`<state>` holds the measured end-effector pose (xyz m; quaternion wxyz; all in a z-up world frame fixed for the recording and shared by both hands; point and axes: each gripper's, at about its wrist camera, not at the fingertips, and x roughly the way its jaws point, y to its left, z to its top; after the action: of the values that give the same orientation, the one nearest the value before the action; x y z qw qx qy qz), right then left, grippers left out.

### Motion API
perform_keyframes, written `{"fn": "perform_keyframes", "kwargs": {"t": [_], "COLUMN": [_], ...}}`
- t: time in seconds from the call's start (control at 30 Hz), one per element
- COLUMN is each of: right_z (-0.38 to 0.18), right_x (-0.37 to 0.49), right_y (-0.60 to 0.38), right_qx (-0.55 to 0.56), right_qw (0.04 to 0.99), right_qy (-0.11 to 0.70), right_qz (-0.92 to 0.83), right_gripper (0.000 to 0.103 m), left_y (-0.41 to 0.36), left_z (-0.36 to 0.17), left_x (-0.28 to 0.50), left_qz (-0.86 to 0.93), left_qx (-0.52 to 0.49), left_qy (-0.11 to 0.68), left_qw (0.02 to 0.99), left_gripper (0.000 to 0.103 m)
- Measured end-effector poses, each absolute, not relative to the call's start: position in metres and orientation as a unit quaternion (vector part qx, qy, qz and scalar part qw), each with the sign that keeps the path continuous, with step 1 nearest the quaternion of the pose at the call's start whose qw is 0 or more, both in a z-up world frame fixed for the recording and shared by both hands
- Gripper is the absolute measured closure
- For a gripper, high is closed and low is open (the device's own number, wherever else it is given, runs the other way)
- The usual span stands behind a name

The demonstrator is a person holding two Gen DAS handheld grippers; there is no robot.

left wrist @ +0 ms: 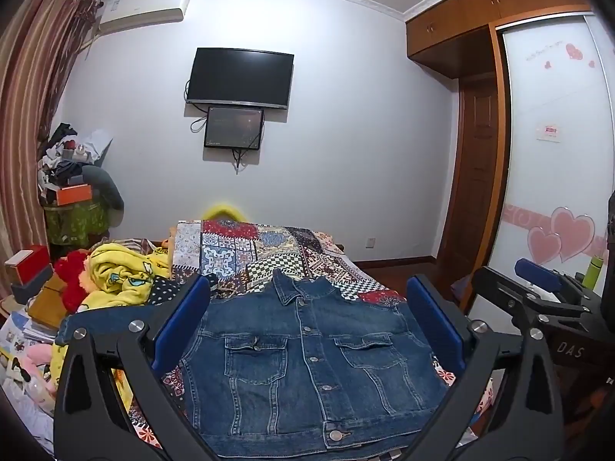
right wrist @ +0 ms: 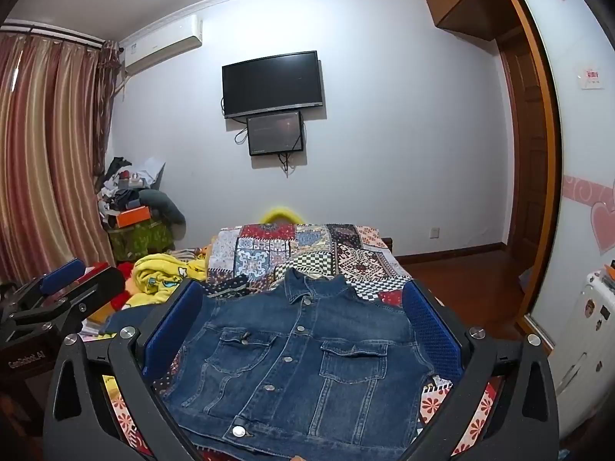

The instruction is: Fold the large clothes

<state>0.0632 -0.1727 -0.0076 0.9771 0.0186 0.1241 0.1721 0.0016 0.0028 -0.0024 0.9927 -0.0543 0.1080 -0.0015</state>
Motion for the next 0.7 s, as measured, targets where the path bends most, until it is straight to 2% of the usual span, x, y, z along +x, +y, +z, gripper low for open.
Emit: {"fn": "perform_keyframes", "kwargs": {"t": [0.7], "right_z": [-0.0107], "right_x": [0.0611], "right_y": [-0.1717], "right_qx": [0.018], "right_qw": [0.977], "right_qy": [0.124], "right_qz": [0.172], "right_gripper": [0.000], "left_y": [-0.0011], "left_z": [-0.0009], "left_x": [-0.0015], "left_qz": [-0.007], "left_qx": [-0.053], "left_qy": [0.105], "left_qw": [0.993], "left_gripper": [0.000]}}
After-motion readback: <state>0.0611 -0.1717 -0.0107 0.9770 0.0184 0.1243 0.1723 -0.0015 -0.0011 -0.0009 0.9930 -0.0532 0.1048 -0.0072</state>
